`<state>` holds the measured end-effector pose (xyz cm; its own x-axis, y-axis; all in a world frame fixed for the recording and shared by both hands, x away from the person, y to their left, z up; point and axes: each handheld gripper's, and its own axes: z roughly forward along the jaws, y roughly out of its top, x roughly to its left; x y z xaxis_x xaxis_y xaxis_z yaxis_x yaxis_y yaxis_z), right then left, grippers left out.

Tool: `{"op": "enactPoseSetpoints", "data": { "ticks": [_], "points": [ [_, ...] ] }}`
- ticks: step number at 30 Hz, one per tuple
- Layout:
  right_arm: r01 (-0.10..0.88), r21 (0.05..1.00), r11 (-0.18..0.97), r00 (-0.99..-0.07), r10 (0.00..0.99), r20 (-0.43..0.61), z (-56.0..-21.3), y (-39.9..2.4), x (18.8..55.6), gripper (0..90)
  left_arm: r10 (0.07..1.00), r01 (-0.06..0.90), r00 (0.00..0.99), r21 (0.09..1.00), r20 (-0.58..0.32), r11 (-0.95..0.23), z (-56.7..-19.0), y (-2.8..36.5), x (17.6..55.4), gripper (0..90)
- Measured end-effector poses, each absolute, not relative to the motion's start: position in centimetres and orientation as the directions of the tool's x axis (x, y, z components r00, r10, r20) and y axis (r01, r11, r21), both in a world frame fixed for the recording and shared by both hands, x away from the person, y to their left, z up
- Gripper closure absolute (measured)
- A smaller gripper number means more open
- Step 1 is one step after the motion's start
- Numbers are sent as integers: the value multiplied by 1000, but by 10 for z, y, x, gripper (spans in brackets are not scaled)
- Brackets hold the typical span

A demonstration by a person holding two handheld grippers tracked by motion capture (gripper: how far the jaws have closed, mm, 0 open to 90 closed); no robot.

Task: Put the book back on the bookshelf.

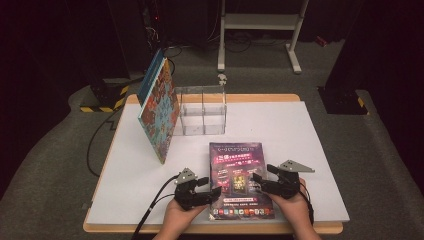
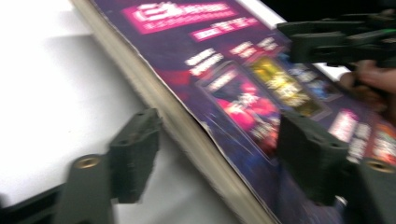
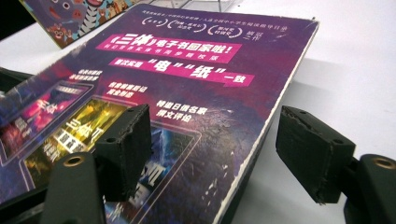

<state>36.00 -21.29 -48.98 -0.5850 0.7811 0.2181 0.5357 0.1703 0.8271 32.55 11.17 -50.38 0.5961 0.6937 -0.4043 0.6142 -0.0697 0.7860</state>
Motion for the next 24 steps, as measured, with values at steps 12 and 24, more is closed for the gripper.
{"op": "enactPoseSetpoints", "data": {
  "ticks": [12,24],
  "points": [
    [647,751,132,-576,730,368,-495,-214,374,205,661,700,550,714,-510,-32,-507,91,363,183],
    [586,791,176,-613,735,291,-474,-218,362,646,697,580,620,809,-360,-98,-480,96,350,687]
  ]
}}
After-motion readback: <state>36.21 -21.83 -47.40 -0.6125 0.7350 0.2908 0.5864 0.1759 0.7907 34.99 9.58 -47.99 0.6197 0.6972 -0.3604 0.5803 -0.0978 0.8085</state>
